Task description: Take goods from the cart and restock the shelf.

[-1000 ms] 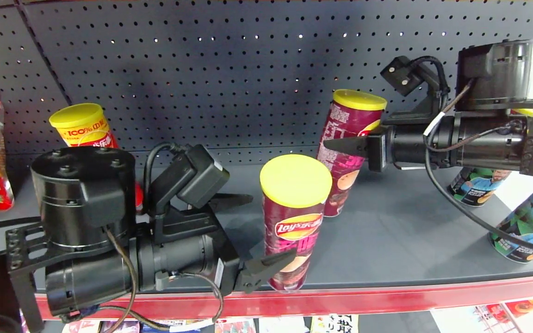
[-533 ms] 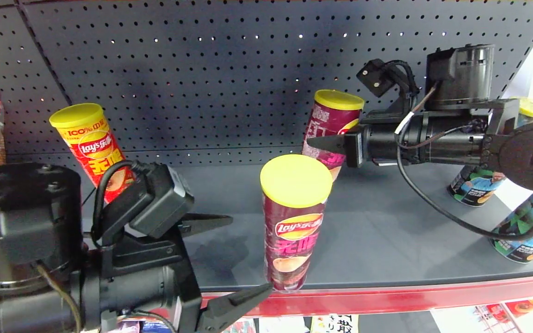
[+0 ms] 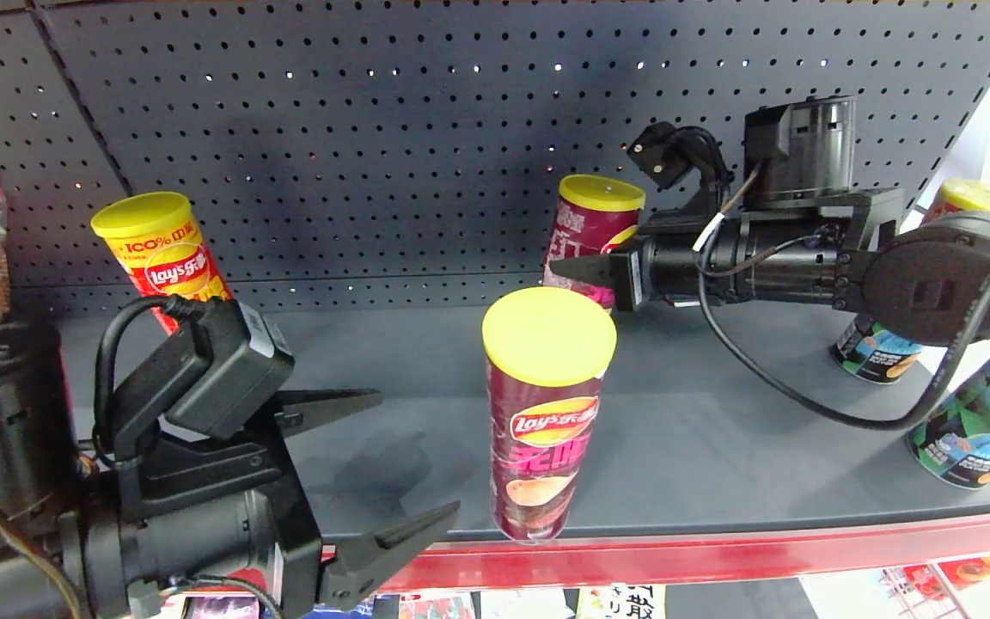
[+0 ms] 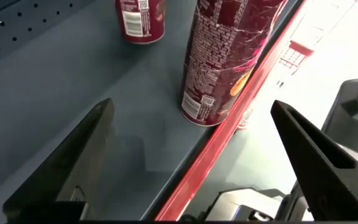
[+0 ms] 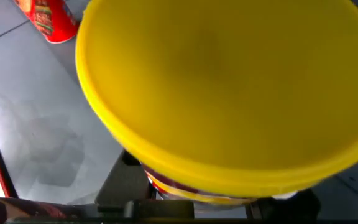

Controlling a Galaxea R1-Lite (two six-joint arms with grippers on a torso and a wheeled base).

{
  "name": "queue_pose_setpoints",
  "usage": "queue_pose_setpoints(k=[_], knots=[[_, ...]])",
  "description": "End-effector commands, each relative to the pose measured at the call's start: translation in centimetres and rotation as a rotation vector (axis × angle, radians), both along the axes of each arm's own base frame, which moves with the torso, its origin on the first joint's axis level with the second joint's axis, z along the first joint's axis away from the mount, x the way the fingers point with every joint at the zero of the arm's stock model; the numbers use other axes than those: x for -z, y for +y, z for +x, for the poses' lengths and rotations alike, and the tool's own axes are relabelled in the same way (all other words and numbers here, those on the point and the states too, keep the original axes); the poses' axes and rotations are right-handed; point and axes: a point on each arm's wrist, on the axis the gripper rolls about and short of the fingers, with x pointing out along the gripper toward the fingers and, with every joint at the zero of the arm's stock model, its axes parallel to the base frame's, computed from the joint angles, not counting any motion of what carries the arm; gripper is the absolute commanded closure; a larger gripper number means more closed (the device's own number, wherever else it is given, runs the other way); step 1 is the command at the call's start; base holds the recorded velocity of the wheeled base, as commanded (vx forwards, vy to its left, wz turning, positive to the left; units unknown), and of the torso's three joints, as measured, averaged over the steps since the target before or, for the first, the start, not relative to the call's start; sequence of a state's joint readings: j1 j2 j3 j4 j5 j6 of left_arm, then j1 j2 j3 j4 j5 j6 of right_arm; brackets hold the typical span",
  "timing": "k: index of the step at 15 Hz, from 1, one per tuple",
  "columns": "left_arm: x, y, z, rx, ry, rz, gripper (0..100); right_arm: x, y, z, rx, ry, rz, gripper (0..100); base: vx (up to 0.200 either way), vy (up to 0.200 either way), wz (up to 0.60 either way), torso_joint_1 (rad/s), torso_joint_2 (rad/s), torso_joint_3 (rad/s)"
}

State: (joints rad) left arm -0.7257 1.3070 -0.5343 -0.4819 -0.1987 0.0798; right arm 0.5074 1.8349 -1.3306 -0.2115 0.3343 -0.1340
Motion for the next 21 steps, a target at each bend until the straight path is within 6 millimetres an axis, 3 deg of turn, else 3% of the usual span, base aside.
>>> queue_pose_setpoints(k=[1,2,5,9,15,21], knots=[[0.0,0.1,0.0,-0.004,-0.001,0.000,0,0.1,0.0,0.1,0.001,0.003,-0.002,100,0.000,0.000,0.00,0.000,0.00,0.000],[0.0,0.1,0.0,-0.007,-0.001,0.000,0,0.2,0.1,0.1,0.000,0.004,-0.002,0,0.000,0.000,0.00,0.000,0.00,0.000],[-0.1,0.2,-0.1,-0.009,-0.004,-0.003,0,0.3,-0.1,-0.3,0.010,0.013,-0.006,0,0.000,0.000,0.00,0.000,0.00,0.000],[0.0,0.2,-0.1,-0.010,-0.004,-0.001,0,-0.1,-1.2,-2.3,0.017,0.016,-0.008,0,0.000,0.000,0.00,0.000,0.00,0.000],[0.8,0.6,0.2,-0.042,0.041,0.048,0,0.0,-5.7,-8.8,0.100,0.024,-0.030,0,0.000,0.000,0.00,0.000,0.00,0.000],[2.5,-0.8,1.8,-0.040,0.102,0.108,0,0.3,-9.8,-16.5,0.098,-0.032,0.007,0,0.000,0.000,0.00,0.000,0.00,0.000]])
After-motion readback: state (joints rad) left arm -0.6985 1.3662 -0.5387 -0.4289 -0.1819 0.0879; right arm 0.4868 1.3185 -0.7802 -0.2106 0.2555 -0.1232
